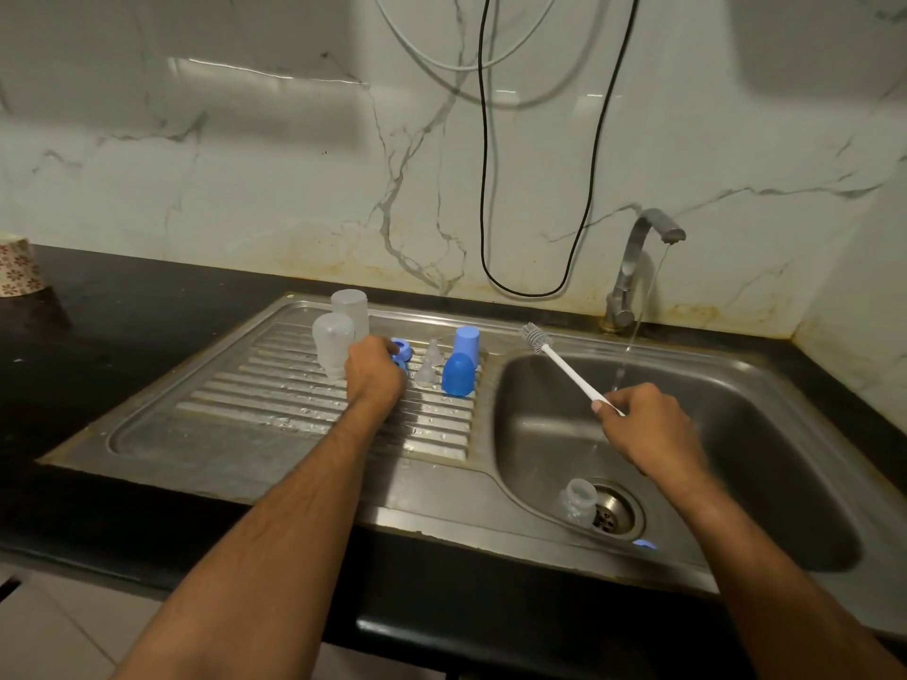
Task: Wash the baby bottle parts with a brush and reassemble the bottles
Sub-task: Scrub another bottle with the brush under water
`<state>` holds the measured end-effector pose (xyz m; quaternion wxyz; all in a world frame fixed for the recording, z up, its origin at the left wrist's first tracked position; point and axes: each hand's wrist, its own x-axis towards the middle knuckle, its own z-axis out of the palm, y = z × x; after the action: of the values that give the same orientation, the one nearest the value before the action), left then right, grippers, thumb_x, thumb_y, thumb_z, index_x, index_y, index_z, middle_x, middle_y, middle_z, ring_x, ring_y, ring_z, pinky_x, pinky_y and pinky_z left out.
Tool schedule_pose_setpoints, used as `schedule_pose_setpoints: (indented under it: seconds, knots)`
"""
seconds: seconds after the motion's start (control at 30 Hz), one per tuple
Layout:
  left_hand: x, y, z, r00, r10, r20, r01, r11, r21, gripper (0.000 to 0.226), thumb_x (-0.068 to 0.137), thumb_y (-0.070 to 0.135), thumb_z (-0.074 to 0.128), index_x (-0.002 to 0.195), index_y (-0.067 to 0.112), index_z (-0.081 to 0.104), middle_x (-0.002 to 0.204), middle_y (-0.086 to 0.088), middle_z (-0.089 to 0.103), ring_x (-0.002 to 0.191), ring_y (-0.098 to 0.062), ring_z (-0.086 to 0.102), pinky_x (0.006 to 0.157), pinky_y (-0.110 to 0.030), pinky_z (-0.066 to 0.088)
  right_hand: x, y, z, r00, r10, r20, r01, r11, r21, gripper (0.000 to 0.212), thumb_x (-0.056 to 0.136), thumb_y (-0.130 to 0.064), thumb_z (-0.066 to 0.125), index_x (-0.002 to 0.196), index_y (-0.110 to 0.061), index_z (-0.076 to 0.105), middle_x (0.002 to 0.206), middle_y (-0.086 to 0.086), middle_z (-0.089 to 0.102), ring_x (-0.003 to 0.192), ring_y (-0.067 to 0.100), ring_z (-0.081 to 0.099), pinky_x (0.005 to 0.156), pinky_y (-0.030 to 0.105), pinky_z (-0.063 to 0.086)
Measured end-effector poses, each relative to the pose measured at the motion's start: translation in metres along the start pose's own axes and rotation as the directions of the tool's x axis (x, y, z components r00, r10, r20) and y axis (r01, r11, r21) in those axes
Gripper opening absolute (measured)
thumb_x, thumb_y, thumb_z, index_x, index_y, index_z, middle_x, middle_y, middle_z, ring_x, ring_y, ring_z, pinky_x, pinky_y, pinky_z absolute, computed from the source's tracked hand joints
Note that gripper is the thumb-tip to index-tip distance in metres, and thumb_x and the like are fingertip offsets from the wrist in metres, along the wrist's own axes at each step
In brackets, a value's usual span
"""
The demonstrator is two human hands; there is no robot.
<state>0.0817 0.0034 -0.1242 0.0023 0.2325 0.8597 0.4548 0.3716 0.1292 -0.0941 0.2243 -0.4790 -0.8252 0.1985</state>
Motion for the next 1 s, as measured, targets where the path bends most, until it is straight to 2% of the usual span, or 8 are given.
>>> schedule_pose_setpoints:
  seconds: [0.2,0.37,0.5,0.57,0.67,0.73,0.87,1.0]
  knots:
    - [-0.001,0.004,-0.004,0.999,0.021,-0.025,-0.020,1.000,0.008,0.037,0.087,0.004,0.075,0.123,0.007,0.067,0.120,-0.014,0.069,0.111,-0.026,0.063,0.101,-0.035,0.050,0.000,0.004,-0.003,1.000,0.005,-0.002,-0.005,1.000,0.007,0.025,0.099,-0.037,0.062,0.117,-0.023,0.072,0.077,-0.007,0.063,0.073,0.019,0.064,0.075,0.046,0.061]
    - [-0.003,0.022,-0.009,0.997,0.035,-0.075,-0.036,0.999,-0.004,0.035,0.086,0.005,0.076,0.120,0.008,0.069,0.117,-0.012,0.069,0.108,-0.024,0.064,0.096,-0.033,0.051,-0.001,0.008,-0.011,0.999,-0.009,-0.032,0.010,1.000,0.022,0.025,0.099,-0.037,0.061,0.117,-0.023,0.073,0.075,-0.008,0.064,0.068,0.015,0.063,0.070,0.041,0.060]
    - [-0.006,0.046,-0.006,0.992,0.074,-0.099,-0.078,0.997,-0.028,0.042,0.083,-0.001,0.076,0.123,0.009,0.068,0.123,-0.010,0.069,0.113,-0.023,0.064,0.096,-0.031,0.051,-0.003,0.015,-0.021,0.999,0.010,-0.047,-0.008,1.000,0.028,0.024,0.099,-0.038,0.062,0.114,-0.024,0.073,0.077,-0.007,0.065,0.071,0.018,0.064,0.071,0.041,0.060]
    - [-0.011,0.059,0.001,0.988,0.110,-0.105,-0.115,0.992,-0.044,0.042,0.083,-0.002,0.075,0.123,0.009,0.068,0.124,-0.009,0.068,0.115,-0.022,0.063,0.095,-0.028,0.049,-0.004,0.023,-0.027,0.998,0.023,-0.051,-0.022,0.999,0.024,0.024,0.099,-0.037,0.062,0.114,-0.023,0.073,0.076,-0.009,0.063,0.071,0.016,0.062,0.067,0.035,0.055]
    - [-0.020,0.075,0.021,0.986,0.152,-0.070,-0.158,0.984,-0.081,0.039,0.083,-0.003,0.074,0.120,0.009,0.069,0.122,-0.008,0.069,0.116,-0.022,0.063,0.099,-0.029,0.050,-0.008,0.038,-0.038,0.997,0.039,-0.065,-0.038,0.999,0.008,0.024,0.099,-0.036,0.062,0.114,-0.021,0.074,0.074,-0.010,0.061,0.069,0.011,0.060,0.064,0.030,0.048]
    - [-0.030,0.087,0.037,0.984,0.171,-0.045,-0.175,0.980,-0.092,0.037,0.083,-0.002,0.074,0.118,0.009,0.070,0.120,-0.008,0.069,0.113,-0.023,0.064,0.099,-0.033,0.053,-0.010,0.050,-0.045,0.996,0.059,-0.074,-0.059,0.998,0.002,0.025,0.098,-0.038,0.063,0.114,-0.022,0.074,0.076,-0.007,0.064,0.071,0.015,0.063,0.067,0.033,0.052]
    - [-0.056,0.104,0.077,0.975,0.223,0.021,-0.220,0.971,-0.097,0.035,0.083,0.003,0.076,0.115,0.014,0.070,0.115,-0.003,0.069,0.109,-0.020,0.064,0.096,-0.034,0.054,-0.009,0.079,-0.058,0.991,0.107,-0.081,-0.107,0.994,0.006,0.025,0.096,-0.040,0.064,0.105,-0.021,0.076,0.077,-0.002,0.066,0.077,0.024,0.066,0.075,0.038,0.057]
    - [-0.075,0.113,0.115,0.927,0.295,0.232,-0.280,0.955,-0.096,0.034,0.078,0.011,0.082,0.110,0.015,0.071,0.106,-0.001,0.071,0.101,-0.017,0.066,0.096,-0.037,0.055,-0.008,0.106,-0.064,0.990,0.125,-0.058,-0.125,0.992,0.008,0.026,0.096,-0.041,0.063,0.089,-0.019,0.075,0.071,-0.002,0.067,0.070,0.020,0.065,0.071,0.037,0.056]
